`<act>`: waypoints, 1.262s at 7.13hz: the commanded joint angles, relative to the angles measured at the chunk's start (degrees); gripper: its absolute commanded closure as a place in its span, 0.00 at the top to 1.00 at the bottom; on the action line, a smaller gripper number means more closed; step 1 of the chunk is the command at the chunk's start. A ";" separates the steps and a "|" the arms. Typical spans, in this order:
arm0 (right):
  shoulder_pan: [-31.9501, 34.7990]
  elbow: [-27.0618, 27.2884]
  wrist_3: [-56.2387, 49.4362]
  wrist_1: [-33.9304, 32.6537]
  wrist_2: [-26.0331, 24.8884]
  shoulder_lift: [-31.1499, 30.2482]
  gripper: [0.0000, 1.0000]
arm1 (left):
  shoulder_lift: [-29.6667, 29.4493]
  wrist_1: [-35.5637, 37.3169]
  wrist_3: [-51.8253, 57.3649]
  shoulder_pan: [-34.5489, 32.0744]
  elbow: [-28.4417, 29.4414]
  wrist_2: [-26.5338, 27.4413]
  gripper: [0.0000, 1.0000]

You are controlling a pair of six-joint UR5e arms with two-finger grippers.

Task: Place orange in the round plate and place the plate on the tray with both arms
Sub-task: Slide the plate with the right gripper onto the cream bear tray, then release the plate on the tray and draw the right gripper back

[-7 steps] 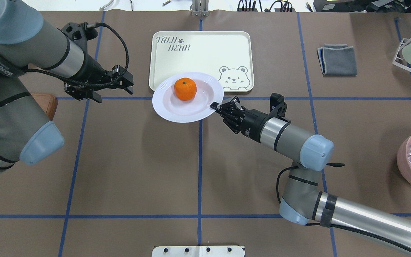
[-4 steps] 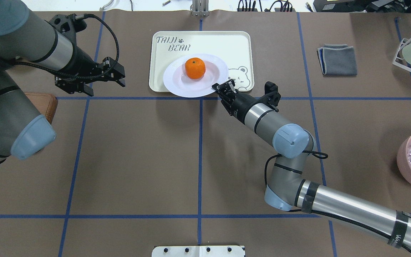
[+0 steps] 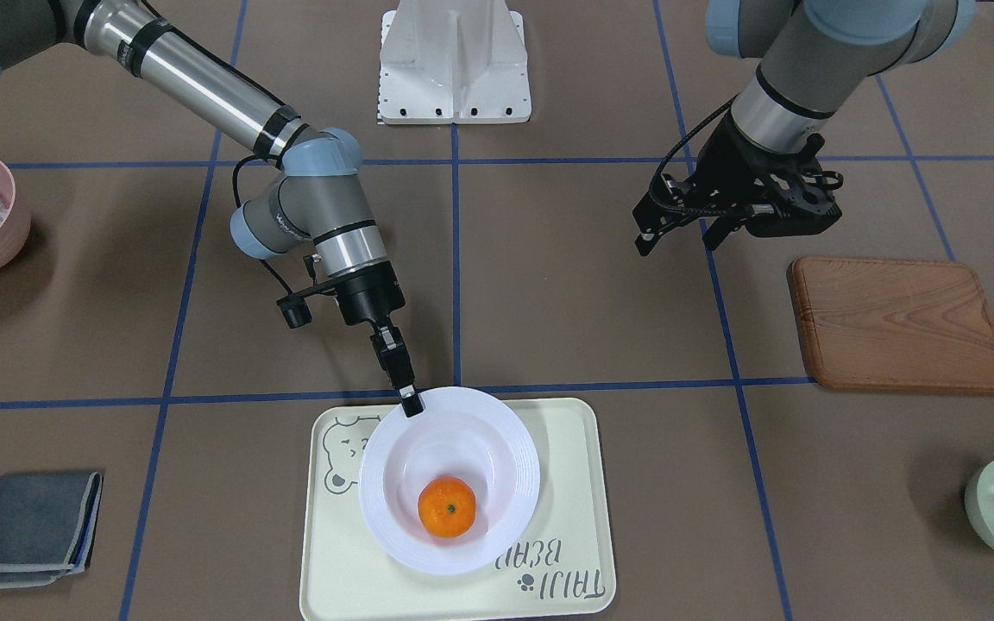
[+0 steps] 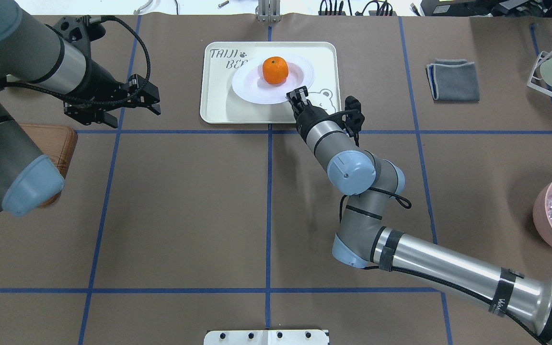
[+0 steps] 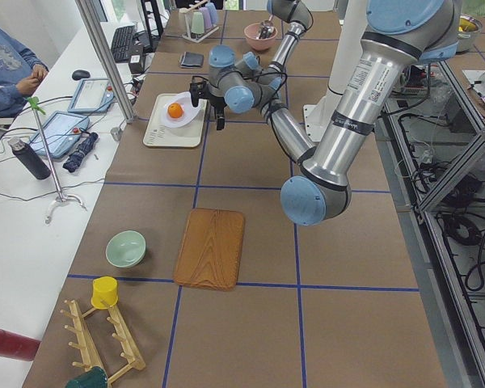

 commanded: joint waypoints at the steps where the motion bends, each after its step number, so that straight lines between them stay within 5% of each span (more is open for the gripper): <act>1: 0.03 -2.86 0.86 -3.34 -0.95 3.03 0.00 | 0.07 0.00 0.00 -0.01 -0.12 0.00 0.98; 3: -0.06 -3.83 1.47 -3.44 -1.05 3.22 0.00 | -0.02 0.00 0.00 -0.01 -0.12 0.00 0.98; 4: -0.06 -4.01 1.47 -3.53 -1.05 3.39 0.41 | -0.02 0.00 0.00 0.08 -0.12 0.00 0.98; 5: -0.06 -4.01 1.47 -3.53 -1.05 3.65 0.99 | -0.37 0.00 0.00 0.08 -0.20 -0.09 0.98; 7: -0.41 -3.14 1.39 -3.53 -0.26 3.22 1.00 | -0.38 0.00 0.00 0.08 -0.03 -0.09 0.98; 9: -2.42 9.18 -1.41 -3.44 0.88 -4.12 1.00 | -0.29 0.00 0.09 0.34 0.41 -0.17 0.98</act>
